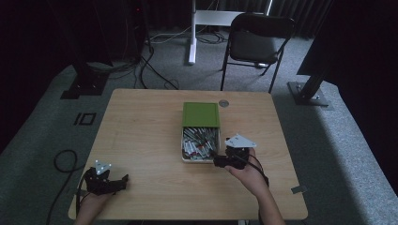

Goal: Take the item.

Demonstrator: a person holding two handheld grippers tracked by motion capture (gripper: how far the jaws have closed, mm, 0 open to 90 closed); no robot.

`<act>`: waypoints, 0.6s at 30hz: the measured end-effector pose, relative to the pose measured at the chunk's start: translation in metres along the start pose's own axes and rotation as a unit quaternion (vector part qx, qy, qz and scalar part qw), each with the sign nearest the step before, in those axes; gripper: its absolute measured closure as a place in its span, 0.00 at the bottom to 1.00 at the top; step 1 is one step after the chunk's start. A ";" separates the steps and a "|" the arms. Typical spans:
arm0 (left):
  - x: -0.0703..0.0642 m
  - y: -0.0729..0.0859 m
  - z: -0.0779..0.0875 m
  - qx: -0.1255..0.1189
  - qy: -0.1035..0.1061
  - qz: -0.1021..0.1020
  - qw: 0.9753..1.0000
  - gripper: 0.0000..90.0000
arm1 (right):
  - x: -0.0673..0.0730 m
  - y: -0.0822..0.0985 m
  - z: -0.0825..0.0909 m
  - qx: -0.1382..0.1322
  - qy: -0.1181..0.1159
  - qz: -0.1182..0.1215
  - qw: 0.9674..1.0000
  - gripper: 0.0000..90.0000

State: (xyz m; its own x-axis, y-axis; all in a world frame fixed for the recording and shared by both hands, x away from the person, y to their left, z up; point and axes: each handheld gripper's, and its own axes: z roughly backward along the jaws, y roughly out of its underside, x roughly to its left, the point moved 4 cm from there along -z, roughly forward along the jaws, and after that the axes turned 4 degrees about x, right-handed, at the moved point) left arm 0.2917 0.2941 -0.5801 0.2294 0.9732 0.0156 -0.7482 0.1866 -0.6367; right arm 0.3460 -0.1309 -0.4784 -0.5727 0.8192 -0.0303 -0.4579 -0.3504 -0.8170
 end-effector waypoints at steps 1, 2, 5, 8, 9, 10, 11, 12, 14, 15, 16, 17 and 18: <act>0.000 0.000 0.000 0.000 0.000 0.000 1.000 0.02 | 0.004 -0.001 -0.002 0.002 -0.002 0.006 1.000 0.26; 0.000 0.000 0.000 0.000 0.000 0.000 1.000 0.02 | 0.004 -0.001 -0.002 0.002 -0.002 0.006 1.000 0.26; 0.000 0.000 0.000 0.000 0.000 0.000 1.000 0.02 | 0.009 -0.003 -0.005 -0.003 -0.004 0.015 1.000 0.31; 0.000 0.000 0.000 0.000 0.000 0.000 1.000 0.02 | 0.014 -0.004 -0.007 -0.004 -0.010 0.021 1.000 0.36; 0.000 0.000 0.000 0.000 0.000 0.000 1.000 0.02 | 0.015 -0.005 -0.008 -0.004 -0.011 0.023 1.000 0.37; 0.000 0.000 0.000 0.000 0.000 0.000 1.000 0.02 | 0.019 -0.005 -0.010 -0.003 -0.013 0.033 0.999 0.41; 0.000 0.000 0.000 0.000 0.000 0.000 1.000 0.02 | 0.020 -0.006 -0.011 -0.002 -0.012 0.040 0.999 0.42; 0.000 0.000 0.000 0.000 0.000 0.000 1.000 0.02 | 0.021 -0.006 -0.012 -0.002 -0.013 0.046 0.999 0.43; 0.000 0.000 0.000 0.000 0.000 0.000 1.000 0.02 | 0.024 -0.006 -0.015 -0.002 -0.021 0.058 0.998 0.49; 0.000 0.000 0.000 0.000 0.000 0.000 1.000 0.02 | 0.026 -0.005 -0.017 0.004 -0.035 0.066 0.997 0.51; 0.000 0.000 0.000 0.000 0.000 0.000 1.000 0.02 | 0.028 -0.005 -0.018 0.007 -0.042 0.070 0.997 0.52; 0.000 0.000 0.000 0.000 0.000 0.000 1.000 0.02 | 0.029 -0.004 -0.020 0.011 -0.044 0.075 0.996 0.54; 0.000 0.000 0.000 0.000 0.000 0.000 1.000 0.02 | 0.030 -0.003 -0.022 0.015 -0.044 0.077 0.996 0.56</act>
State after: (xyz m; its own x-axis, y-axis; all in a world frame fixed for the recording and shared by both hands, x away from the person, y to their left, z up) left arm 0.2917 0.2941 -0.5801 0.2293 0.9732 0.0156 -0.7482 0.1865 -0.6368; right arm 0.3447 -0.0950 -0.4894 -0.6947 0.7119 -0.1026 -0.3793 -0.4838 -0.7887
